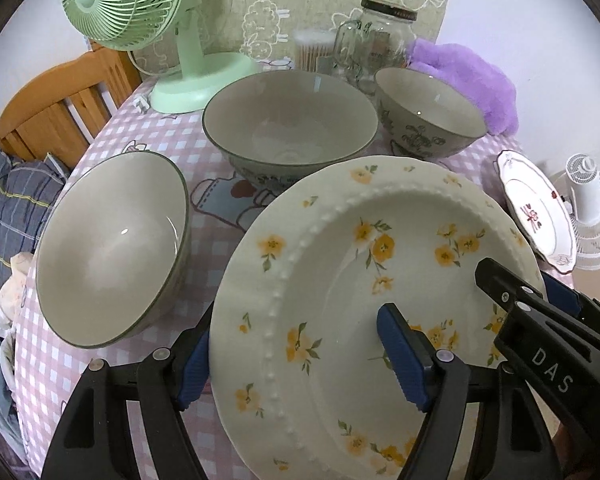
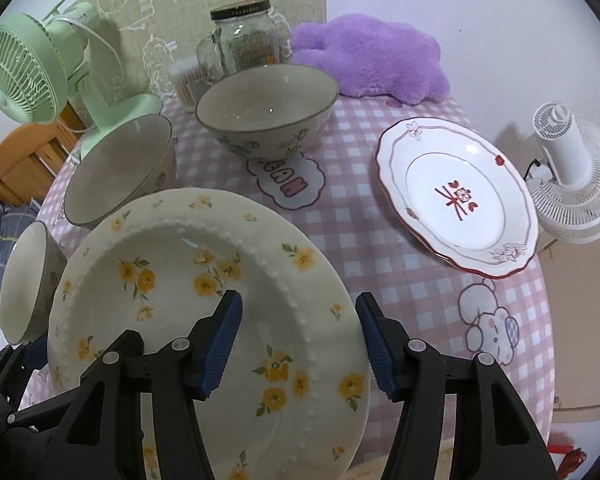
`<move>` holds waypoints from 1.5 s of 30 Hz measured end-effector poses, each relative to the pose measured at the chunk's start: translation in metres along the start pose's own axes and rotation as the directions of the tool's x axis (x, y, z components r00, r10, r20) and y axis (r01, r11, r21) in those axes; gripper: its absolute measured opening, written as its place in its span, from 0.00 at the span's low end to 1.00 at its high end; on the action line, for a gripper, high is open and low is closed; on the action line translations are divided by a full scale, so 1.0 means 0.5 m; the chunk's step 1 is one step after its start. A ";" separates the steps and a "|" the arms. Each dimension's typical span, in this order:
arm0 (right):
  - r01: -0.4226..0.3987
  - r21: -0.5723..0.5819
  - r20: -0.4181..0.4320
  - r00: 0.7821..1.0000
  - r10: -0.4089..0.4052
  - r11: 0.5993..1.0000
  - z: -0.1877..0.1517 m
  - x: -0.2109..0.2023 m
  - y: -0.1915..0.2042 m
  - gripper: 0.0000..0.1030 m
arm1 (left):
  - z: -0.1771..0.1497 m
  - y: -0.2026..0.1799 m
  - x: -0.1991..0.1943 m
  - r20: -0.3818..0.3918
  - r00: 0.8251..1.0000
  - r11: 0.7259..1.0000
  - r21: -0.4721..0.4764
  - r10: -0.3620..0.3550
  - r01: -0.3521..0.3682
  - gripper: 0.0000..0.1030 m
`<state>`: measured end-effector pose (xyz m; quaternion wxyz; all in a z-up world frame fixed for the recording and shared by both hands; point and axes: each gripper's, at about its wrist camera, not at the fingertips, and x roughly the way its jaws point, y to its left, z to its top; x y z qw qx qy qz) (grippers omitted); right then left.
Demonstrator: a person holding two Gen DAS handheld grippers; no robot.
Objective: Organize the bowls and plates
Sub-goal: 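Grasp the rim of the beaded-rim yellow-flower plate with both grippers, then carry the beaded-rim plate with both grippers and lower it onto the scalloped plate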
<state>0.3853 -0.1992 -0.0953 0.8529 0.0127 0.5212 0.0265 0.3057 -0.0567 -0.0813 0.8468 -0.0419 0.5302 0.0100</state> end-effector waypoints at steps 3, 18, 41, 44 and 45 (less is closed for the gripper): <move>0.005 0.009 0.008 1.000 -0.005 1.000 -0.002 -0.020 -0.004 0.59 | -0.003 -0.002 -0.019 0.010 1.000 1.000 0.007 -0.011 0.011 0.75; 0.065 0.110 0.077 0.994 -0.074 0.992 -0.065 -0.172 -0.019 0.59 | -0.046 -0.016 -0.137 0.061 0.993 0.989 0.118 -0.097 0.089 0.74; 0.095 0.223 0.054 0.993 -0.110 0.970 -0.248 -0.291 -0.155 0.59 | -0.199 -0.142 -0.195 0.028 0.994 0.979 0.176 -0.109 0.103 0.74; 0.083 0.196 0.031 0.995 -0.091 0.977 -0.260 -0.284 -0.183 0.59 | -0.223 -0.167 -0.184 0.005 0.995 0.986 0.135 -0.104 0.103 0.74; 0.080 0.187 0.022 0.996 -0.086 0.979 -0.264 -0.280 -0.195 0.59 | -0.229 -0.176 -0.179 -0.003 0.994 0.987 0.121 -0.105 0.105 0.74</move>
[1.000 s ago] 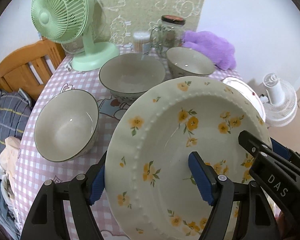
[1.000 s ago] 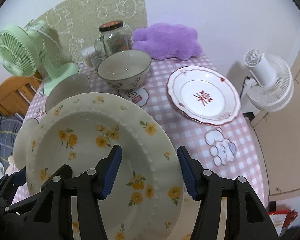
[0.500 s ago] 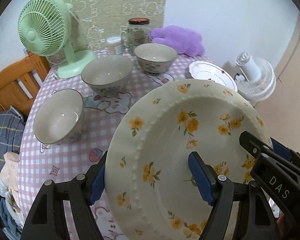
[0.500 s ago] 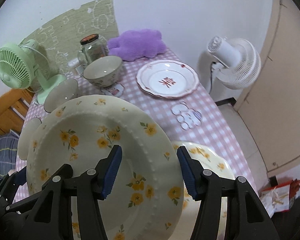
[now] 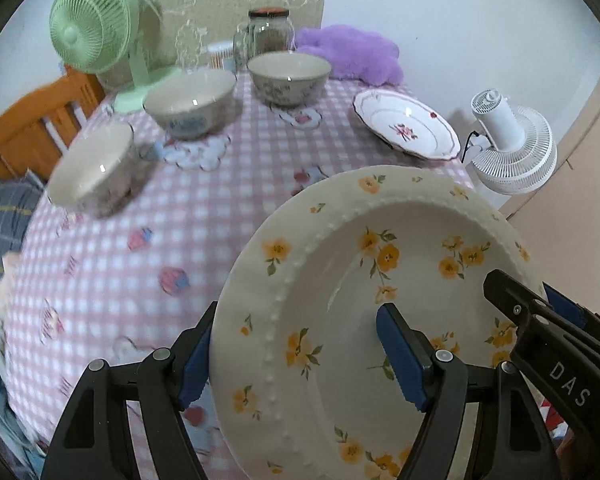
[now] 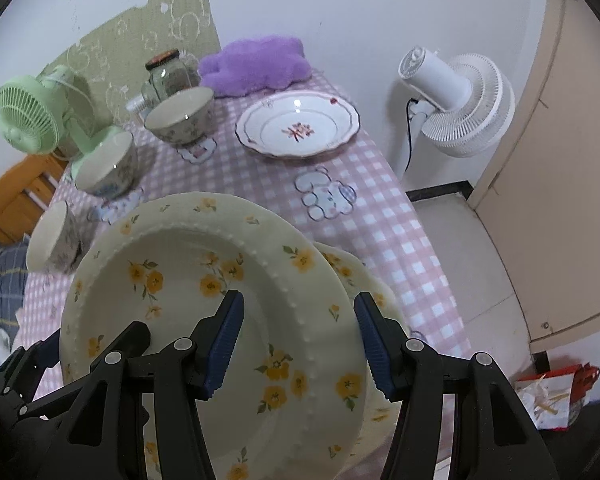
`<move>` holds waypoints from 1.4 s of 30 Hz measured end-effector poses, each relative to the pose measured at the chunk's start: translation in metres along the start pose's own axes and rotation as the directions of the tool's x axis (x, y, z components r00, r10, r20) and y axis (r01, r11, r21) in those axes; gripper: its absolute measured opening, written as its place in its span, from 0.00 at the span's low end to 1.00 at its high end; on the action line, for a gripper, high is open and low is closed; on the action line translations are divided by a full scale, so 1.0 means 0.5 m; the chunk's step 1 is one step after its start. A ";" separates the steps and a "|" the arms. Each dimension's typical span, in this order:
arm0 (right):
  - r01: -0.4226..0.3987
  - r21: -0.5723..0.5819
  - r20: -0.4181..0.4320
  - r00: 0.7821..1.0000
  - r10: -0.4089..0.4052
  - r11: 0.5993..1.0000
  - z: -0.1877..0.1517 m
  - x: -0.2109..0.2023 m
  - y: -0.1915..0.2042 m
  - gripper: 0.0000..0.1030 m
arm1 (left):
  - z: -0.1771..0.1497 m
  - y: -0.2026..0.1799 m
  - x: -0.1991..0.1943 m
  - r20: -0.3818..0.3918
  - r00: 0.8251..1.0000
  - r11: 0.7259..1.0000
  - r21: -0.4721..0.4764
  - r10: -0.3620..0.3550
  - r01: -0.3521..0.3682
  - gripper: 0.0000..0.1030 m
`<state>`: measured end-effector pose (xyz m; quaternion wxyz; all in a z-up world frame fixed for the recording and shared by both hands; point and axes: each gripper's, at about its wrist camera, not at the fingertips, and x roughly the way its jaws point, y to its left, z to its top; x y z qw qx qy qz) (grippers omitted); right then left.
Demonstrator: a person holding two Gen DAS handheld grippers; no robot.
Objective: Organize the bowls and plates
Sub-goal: 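Carry the beaded-rim plate with both grippers and lower it onto the scalloped plate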
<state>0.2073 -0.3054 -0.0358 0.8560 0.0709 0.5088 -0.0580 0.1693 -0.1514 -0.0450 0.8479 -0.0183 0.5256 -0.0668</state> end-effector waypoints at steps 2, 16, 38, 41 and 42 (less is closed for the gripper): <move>-0.002 -0.011 -0.015 1.000 0.002 1.000 0.000 0.009 -0.019 0.59 | -0.008 -0.021 0.013 -0.013 1.000 1.000 -0.020 0.002 -0.002 0.74; -0.001 -0.096 -0.080 0.997 -0.006 0.995 0.018 0.069 -0.127 0.58 | -0.030 -0.104 0.089 -0.070 0.998 0.993 -0.117 0.004 -0.012 0.74; -0.021 -0.155 -0.122 0.993 0.002 0.988 0.010 0.113 -0.148 0.51 | -0.041 -0.129 0.124 -0.069 0.994 0.989 -0.115 0.088 -0.095 0.79; -0.028 -0.165 -0.122 0.992 0.008 0.986 0.008 0.112 -0.152 0.47 | -0.042 -0.133 0.124 -0.066 0.993 0.989 -0.097 0.102 -0.108 0.83; -0.024 -0.174 -0.118 0.993 0.004 0.984 0.007 0.110 -0.152 0.46 | -0.044 -0.135 0.125 -0.065 0.992 0.990 -0.088 0.109 -0.114 0.83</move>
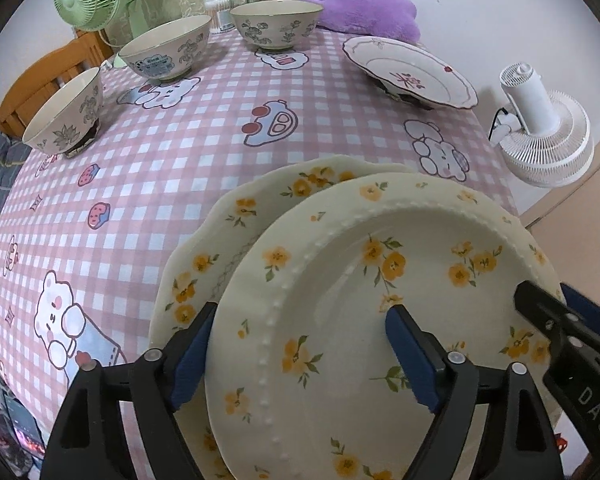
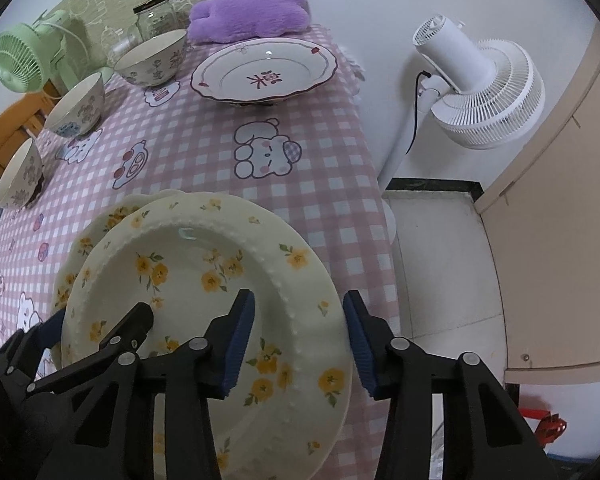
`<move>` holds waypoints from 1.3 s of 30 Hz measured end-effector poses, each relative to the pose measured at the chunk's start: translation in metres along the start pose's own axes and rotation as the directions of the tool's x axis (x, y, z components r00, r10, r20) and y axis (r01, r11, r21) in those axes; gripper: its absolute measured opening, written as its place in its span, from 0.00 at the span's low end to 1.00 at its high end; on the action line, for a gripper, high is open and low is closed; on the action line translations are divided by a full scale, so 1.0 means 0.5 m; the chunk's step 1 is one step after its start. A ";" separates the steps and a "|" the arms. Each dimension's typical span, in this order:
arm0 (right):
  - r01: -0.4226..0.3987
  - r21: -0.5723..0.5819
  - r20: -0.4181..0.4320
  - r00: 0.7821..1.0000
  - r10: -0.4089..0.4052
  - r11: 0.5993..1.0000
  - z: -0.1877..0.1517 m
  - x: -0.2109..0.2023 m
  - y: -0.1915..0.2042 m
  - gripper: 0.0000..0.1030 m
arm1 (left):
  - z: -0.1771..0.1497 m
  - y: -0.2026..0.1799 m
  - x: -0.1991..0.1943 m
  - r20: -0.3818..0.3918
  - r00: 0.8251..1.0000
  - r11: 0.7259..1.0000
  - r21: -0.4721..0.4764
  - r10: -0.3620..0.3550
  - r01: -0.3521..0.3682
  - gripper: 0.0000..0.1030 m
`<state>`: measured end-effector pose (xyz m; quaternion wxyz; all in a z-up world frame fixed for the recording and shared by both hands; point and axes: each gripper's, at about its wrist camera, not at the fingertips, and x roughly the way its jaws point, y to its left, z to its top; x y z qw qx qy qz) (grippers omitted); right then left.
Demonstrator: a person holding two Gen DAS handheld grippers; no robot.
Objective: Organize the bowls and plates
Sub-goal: 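Carry the beaded-rim plate with both grippers and lower it onto the scalloped plate, then open both grippers and lift them off the stacked plates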
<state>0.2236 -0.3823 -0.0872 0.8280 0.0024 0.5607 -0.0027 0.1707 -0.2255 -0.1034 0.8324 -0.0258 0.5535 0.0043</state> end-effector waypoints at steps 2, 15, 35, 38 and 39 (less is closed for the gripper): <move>0.024 -0.029 0.017 1.000 -0.023 0.999 -0.002 -0.008 0.004 0.46 | -0.001 -0.001 0.000 0.003 1.000 1.000 0.006 0.011 -0.011 0.84; -0.012 -0.070 -0.019 1.000 0.011 0.997 -0.010 -0.002 0.015 0.33 | 0.013 0.018 -0.041 0.027 0.999 0.999 0.018 0.036 -0.037 0.89; -0.004 -0.064 -0.037 0.999 0.002 0.998 -0.008 0.019 0.053 0.35 | 0.009 0.046 -0.045 0.014 1.000 0.997 0.075 0.018 -0.019 0.89; -0.001 -0.036 -0.050 0.999 0.000 0.999 -0.004 0.017 0.052 0.35 | 0.013 0.054 -0.055 0.026 1.000 0.995 0.104 -0.003 0.000 0.89; 0.002 -0.021 -0.047 0.999 -0.003 1.000 -0.003 0.012 0.051 0.36 | 0.017 0.058 -0.062 0.034 0.999 0.993 0.119 -0.014 0.010 0.89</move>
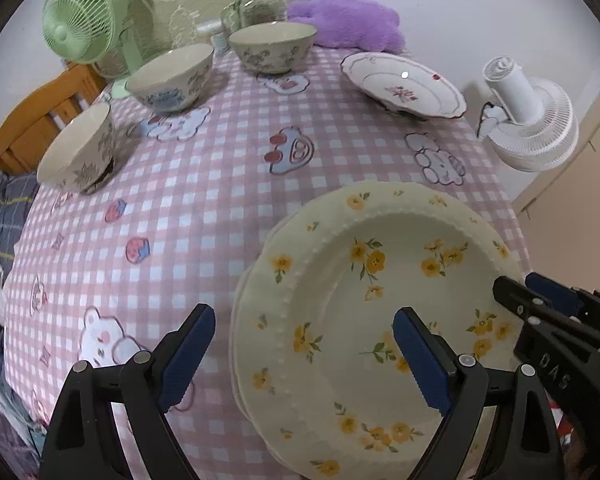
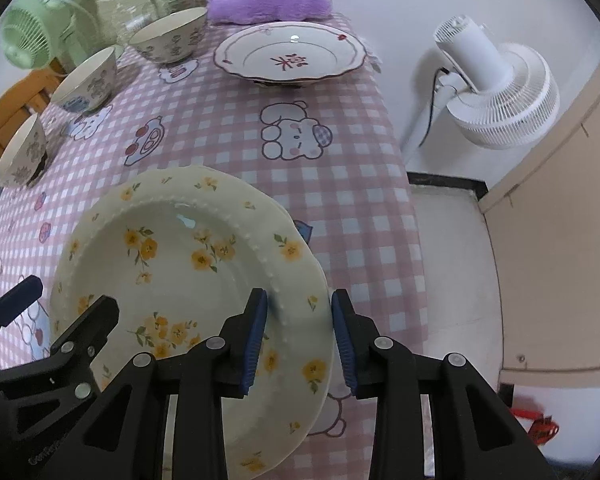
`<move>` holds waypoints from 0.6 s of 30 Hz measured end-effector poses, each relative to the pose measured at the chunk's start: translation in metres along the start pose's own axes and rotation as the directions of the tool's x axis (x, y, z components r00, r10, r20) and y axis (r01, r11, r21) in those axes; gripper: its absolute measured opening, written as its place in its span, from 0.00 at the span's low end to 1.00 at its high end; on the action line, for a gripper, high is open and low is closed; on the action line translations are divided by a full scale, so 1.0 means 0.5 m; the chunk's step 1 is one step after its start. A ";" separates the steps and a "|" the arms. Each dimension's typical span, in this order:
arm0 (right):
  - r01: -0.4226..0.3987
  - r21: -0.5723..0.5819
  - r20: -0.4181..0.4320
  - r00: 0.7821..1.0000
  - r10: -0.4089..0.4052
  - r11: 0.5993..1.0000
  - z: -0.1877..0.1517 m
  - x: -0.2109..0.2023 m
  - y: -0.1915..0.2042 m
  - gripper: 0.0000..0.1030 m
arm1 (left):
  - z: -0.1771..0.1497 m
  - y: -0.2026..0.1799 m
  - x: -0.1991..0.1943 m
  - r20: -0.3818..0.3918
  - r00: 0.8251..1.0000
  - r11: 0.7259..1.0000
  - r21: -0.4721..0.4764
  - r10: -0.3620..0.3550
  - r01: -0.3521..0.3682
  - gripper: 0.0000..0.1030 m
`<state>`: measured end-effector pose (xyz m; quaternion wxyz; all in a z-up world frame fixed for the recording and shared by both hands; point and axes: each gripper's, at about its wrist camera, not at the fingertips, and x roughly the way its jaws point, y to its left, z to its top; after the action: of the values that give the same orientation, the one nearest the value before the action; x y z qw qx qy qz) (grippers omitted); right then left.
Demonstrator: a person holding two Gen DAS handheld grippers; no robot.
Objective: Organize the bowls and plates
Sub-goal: 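Open both grippers and lift them off the stacked plates, then move both grippers to the white plate with the red pattern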
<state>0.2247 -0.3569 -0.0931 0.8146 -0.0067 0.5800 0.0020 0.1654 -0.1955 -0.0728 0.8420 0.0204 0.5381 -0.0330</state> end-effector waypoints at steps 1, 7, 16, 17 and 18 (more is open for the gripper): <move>0.003 0.015 0.010 1.000 -0.003 1.000 0.000 -0.008 0.000 0.39 | 0.003 0.003 -0.005 0.005 1.000 1.000 0.008 -0.007 0.006 0.89; 0.024 0.072 0.093 0.995 -0.030 0.997 0.008 -0.083 0.030 0.61 | 0.034 0.038 -0.059 0.043 0.997 0.996 0.062 -0.061 0.059 0.89; 0.003 0.158 0.187 0.982 -0.033 0.988 0.045 -0.180 0.072 0.62 | 0.097 0.090 -0.127 0.114 0.987 0.992 0.079 -0.110 0.101 0.95; -0.003 0.168 0.191 0.981 -0.029 0.986 0.050 -0.186 0.073 0.62 | 0.104 0.093 -0.132 0.121 0.986 0.991 0.081 -0.114 0.105 0.96; -0.008 0.178 0.198 0.980 -0.028 0.984 0.056 -0.192 0.072 0.62 | 0.113 0.093 -0.135 0.130 0.985 0.991 0.086 -0.117 0.106 0.97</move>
<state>0.2192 -0.3201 0.0063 0.8661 0.0636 0.4930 -0.0532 0.1920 -0.1508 0.0123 0.8719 0.0210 0.4784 -0.1026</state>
